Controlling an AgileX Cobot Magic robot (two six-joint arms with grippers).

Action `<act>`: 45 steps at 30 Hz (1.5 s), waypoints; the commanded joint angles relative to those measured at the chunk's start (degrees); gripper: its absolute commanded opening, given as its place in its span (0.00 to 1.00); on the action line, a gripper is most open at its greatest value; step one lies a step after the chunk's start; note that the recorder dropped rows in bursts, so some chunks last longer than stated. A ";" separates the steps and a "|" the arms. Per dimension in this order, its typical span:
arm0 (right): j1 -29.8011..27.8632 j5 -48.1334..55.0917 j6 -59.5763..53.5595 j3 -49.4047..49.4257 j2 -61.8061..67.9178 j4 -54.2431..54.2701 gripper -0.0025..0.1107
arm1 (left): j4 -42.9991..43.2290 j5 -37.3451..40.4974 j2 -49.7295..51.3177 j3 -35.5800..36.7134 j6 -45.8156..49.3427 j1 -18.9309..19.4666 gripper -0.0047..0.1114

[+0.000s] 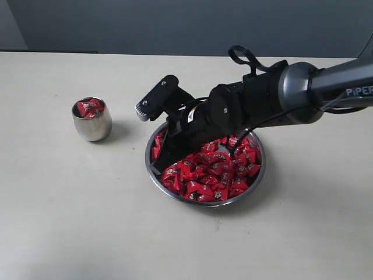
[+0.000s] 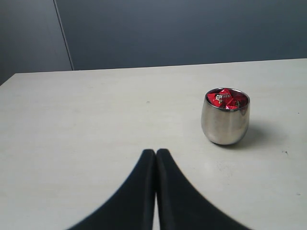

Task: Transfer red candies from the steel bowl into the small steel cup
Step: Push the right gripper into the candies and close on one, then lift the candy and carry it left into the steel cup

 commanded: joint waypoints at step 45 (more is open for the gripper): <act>-15.52 34.34 -61.04 -10.41 -2.47 60.94 0.01 | -0.36 -0.11 -0.26 0.22 -0.09 0.03 0.04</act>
